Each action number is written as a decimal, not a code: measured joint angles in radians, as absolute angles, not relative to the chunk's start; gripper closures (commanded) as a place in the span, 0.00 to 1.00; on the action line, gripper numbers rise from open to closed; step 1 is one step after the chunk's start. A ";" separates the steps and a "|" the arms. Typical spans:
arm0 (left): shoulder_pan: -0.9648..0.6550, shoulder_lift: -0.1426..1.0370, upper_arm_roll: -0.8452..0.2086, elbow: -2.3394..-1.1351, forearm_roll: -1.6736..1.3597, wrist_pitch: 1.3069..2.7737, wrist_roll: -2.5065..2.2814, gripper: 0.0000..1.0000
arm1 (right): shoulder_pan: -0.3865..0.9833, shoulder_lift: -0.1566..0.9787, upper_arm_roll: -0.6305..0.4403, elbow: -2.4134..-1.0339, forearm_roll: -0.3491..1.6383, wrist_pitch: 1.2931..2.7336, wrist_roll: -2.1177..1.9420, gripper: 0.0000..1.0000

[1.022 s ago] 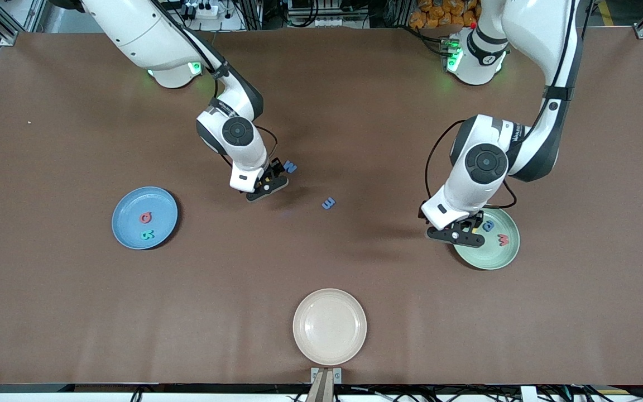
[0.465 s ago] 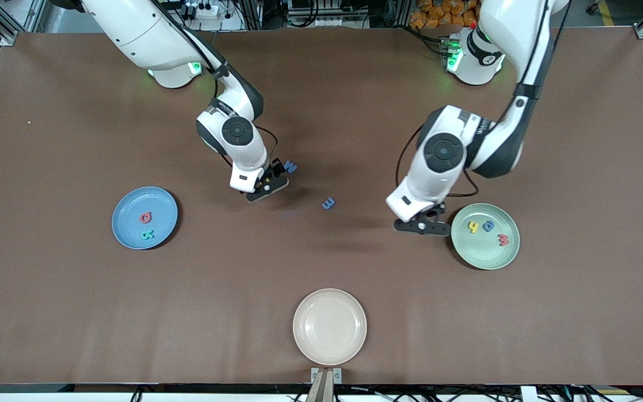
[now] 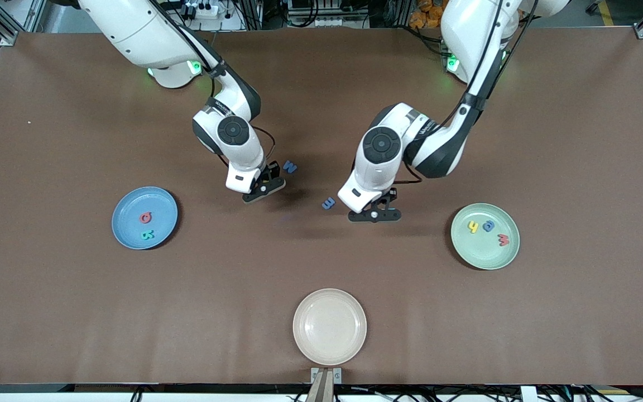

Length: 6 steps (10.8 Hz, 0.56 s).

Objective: Sort uppercase to blue plate, lowercase to green plate
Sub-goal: 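Grasp the yellow H with the right gripper while the left gripper reaches the m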

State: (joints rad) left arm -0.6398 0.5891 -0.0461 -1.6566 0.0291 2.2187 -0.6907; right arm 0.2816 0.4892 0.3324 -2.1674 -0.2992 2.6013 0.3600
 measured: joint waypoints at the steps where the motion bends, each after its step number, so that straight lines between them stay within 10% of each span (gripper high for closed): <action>1: -0.649 0.607 -0.048 -1.645 0.029 2.219 -0.687 0.24 | 0.279 0.484 0.332 -2.172 -0.299 2.602 0.360 1.00; 6: -0.669 0.635 -0.078 -1.593 0.108 2.219 -0.441 0.15 | 0.259 0.468 0.332 -2.177 -0.299 2.605 0.367 1.00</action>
State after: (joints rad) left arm -0.6688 0.6348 -0.0780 -1.5930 0.1079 2.2187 -0.4410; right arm 0.2585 0.4681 0.3317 -2.1772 -0.2993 2.6048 0.3669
